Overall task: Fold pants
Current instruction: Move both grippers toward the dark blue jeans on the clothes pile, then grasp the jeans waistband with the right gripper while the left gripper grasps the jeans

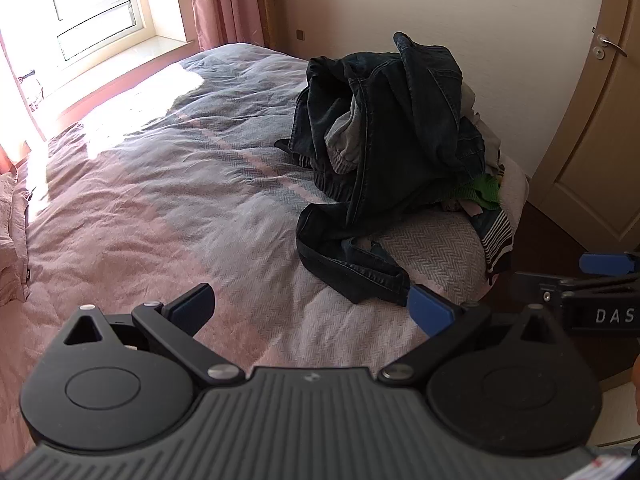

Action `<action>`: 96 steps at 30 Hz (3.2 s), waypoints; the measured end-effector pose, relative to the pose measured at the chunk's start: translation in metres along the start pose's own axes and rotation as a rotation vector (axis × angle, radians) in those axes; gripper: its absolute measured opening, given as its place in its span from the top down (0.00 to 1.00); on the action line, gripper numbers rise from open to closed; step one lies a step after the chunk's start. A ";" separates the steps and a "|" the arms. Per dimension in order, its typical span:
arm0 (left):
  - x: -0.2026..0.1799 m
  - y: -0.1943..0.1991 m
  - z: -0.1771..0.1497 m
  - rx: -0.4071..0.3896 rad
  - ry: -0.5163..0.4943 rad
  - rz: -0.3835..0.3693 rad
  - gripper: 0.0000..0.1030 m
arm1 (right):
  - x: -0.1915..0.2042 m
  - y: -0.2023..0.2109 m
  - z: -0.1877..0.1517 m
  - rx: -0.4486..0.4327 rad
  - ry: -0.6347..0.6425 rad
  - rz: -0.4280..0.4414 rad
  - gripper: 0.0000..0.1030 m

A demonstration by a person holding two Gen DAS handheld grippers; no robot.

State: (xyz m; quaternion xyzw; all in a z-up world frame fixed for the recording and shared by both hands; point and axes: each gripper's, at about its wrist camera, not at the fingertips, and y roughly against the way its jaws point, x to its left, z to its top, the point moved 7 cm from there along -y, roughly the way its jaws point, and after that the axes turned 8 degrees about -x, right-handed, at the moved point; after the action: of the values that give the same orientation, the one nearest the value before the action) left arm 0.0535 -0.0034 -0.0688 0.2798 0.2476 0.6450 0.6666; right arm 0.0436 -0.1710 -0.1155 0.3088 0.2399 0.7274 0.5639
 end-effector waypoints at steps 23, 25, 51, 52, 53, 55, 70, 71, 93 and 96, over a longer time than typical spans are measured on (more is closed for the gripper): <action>0.005 -0.009 0.020 -0.013 -0.025 -0.021 0.01 | 0.007 -0.011 0.011 -0.024 -0.007 -0.017 0.02; 0.006 -0.009 0.021 -0.014 -0.027 -0.025 0.01 | 0.008 -0.011 0.011 -0.025 -0.009 -0.020 0.02; 0.042 -0.082 0.078 -0.010 -0.037 -0.035 0.01 | -0.023 -0.037 0.075 -0.220 -0.110 -0.095 0.19; 0.038 -0.092 0.085 -0.011 -0.028 -0.025 0.02 | -0.028 -0.043 0.083 -0.227 -0.104 -0.085 0.19; 0.035 -0.100 0.091 -0.011 -0.018 -0.021 0.02 | -0.035 -0.051 0.092 -0.232 -0.096 -0.076 0.20; 0.026 -0.118 0.104 -0.010 0.006 -0.018 0.03 | -0.048 -0.069 0.109 -0.233 -0.085 -0.055 0.21; -0.020 -0.242 0.178 0.025 0.065 0.045 0.16 | -0.117 -0.224 0.205 -0.195 -0.084 0.024 0.24; -0.021 -0.248 0.180 0.028 0.067 0.045 0.16 | -0.121 -0.234 0.205 -0.184 -0.091 0.029 0.24; -0.055 -0.362 0.229 0.021 0.209 -0.216 0.32 | -0.166 -0.247 0.268 -0.345 -0.237 0.150 0.99; -0.056 -0.375 0.231 0.035 0.267 -0.288 0.44 | -0.167 -0.250 0.267 -0.344 -0.264 0.138 0.99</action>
State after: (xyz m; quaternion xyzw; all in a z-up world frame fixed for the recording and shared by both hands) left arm 0.4808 -0.0763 -0.1635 0.1651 0.3825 0.5699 0.7082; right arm 0.4328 -0.2708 -0.1342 0.3164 0.0147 0.7475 0.5838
